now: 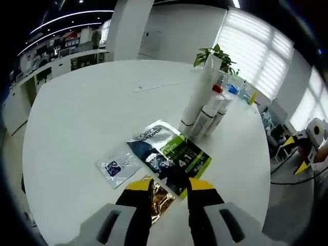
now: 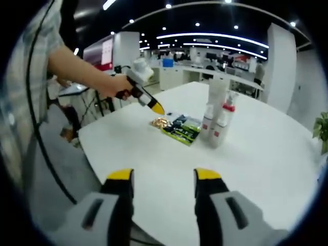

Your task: Arrange the skincare products in the storage area until every visible bottle or jar stands upright without overlapping.

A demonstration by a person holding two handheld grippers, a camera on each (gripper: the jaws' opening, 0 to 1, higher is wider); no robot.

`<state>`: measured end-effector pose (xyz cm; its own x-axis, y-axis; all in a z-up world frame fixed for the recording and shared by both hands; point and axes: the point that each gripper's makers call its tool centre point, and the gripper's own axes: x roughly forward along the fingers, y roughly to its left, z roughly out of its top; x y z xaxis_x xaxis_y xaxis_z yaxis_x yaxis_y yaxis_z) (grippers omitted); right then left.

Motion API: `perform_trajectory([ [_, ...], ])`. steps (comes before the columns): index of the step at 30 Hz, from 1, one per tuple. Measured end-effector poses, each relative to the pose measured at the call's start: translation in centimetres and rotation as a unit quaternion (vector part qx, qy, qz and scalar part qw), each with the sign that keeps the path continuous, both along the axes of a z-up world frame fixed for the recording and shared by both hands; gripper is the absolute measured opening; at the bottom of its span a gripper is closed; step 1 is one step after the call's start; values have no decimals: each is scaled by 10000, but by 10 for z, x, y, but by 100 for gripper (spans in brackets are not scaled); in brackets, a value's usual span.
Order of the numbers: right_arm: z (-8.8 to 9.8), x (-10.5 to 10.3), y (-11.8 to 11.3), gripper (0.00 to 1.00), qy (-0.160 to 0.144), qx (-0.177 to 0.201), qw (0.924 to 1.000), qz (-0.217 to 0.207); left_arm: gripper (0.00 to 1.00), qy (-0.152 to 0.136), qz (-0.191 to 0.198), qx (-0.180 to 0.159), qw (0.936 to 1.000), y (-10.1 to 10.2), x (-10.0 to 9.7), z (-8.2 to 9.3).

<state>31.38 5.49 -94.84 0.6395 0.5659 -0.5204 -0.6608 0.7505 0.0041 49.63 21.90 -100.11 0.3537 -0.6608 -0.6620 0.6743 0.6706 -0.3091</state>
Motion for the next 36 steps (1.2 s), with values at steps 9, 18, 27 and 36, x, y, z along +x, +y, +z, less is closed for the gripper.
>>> perform_trajectory([
  [9,13,0,4,48,-195,275,9994,9,28,-544,265,-502,9969,-9,-22,58],
  [18,25,3,5,54,-384,561,9976,-86,31,-938,526,-846,9906,2,-76,92],
  [27,48,8,1,66,-758,1035,9912,-320,37,-1108,930,-1055,9838,27,-129,105],
  [36,63,6,2,71,-1033,1231,9867,-257,61,-1685,1462,-745,9719,46,-156,113],
])
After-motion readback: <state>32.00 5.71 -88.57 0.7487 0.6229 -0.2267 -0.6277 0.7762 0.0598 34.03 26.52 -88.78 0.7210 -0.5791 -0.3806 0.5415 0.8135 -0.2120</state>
